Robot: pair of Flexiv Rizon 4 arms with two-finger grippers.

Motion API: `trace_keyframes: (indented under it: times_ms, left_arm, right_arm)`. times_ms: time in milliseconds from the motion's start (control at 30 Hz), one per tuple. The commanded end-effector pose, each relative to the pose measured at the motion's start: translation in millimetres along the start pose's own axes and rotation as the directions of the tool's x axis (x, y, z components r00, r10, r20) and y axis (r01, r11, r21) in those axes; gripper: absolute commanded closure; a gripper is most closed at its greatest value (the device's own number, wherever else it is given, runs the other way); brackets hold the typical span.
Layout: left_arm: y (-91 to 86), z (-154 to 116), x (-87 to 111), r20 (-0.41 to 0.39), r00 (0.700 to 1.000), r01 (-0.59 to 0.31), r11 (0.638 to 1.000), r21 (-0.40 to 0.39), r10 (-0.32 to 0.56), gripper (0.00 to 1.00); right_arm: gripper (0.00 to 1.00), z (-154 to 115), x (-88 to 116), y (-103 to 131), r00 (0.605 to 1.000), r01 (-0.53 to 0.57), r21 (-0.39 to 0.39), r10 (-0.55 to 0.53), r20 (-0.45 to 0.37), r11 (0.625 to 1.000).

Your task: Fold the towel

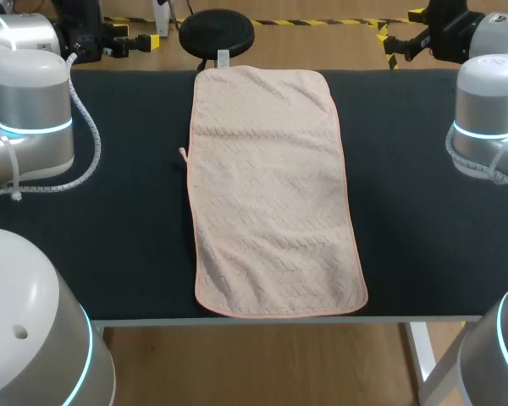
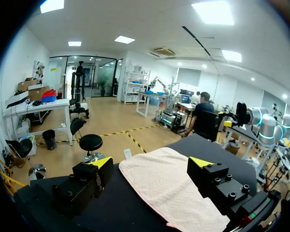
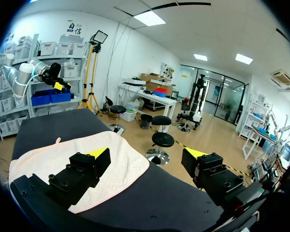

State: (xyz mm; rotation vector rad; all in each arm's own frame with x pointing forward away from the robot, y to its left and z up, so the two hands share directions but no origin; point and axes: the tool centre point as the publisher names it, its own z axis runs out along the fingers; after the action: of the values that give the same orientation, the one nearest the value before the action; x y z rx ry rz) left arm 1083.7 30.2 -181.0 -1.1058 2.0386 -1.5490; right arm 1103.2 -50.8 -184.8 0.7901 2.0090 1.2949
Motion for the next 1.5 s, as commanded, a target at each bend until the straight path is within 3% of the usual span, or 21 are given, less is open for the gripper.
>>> trace_keyframes:
  times_ms: [33,567,667,800,867,967,1067,1167,1333,1433,1500]
  left_arm:
    - [0.7,0.2,0.4,0.002,1.0,0.0,1.0,0.002,0.0,0.0]
    - [0.7,0.2,0.4,0.002,1.0,0.0,1.0,0.002,0.0,0.0]
    - [0.5,-0.2,0.1,-0.021,0.998,-0.068,0.996,-0.065,0.067,0.0]
    - [5.4,1.8,1.1,-0.046,0.984,-0.177,0.965,-0.192,0.171,0.0]
    - [8.7,2.4,2.3,-0.076,0.971,-0.237,0.938,-0.252,0.225,0.0]
    - [16.0,3.5,6.2,-0.138,0.933,-0.36,0.864,-0.351,0.333,0.0]
    - [25.9,3.8,10.4,-0.219,0.879,-0.476,0.762,-0.438,0.423,0.0]
    - [35.7,2.7,12.6,-0.303,0.826,-0.564,0.678,-0.471,0.476,0.0]
    - [55.8,2.5,16.5,-0.426,0.749,-0.662,0.551,-0.508,0.507,0.0]
    - [69.6,4.4,19.9,-0.483,0.712,-0.701,0.491,-0.517,0.509,0.0]
    - [78.0,6.8,21.6,-0.508,0.703,-0.711,0.468,-0.525,0.498,0.0]
  right_arm:
    - [0.0,0.0,-0.4,0.0,1.0,0.0,0.001,0.0,-0.001,1.0]
    - [0.0,0.0,-0.4,0.0,1.0,0.0,0.001,0.0,-0.001,1.0]
    - [0.0,6.8,0.1,-0.6,0.993,0.108,0.033,-0.106,-0.041,0.994]
    - [0.0,11.1,6.3,2.3,0.945,0.312,0.098,-0.297,-0.137,0.945]
    - [0.0,11.9,11.5,2.8,0.901,0.41,0.133,-0.378,-0.211,0.902]
    - [0.0,11.5,18.9,2.0,0.833,0.526,0.173,-0.462,-0.305,0.833]
    - [0.0,9.3,28.6,0.0,0.747,0.639,0.199,-0.538,-0.391,0.743]
    - [0.0,7.2,36.8,-4.3,0.681,0.708,0.208,-0.576,-0.452,0.675]
    - [0.0,7.1,48.0,-15.1,0.623,0.764,0.242,-0.587,-0.517,0.598]
    - [0.0,7.5,56.4,-23.7,0.606,0.783,0.275,-0.584,-0.54,0.559]
    - [0.0,8.4,62.7,-30.3,0.603,0.789,0.299,-0.579,-0.549,0.538]
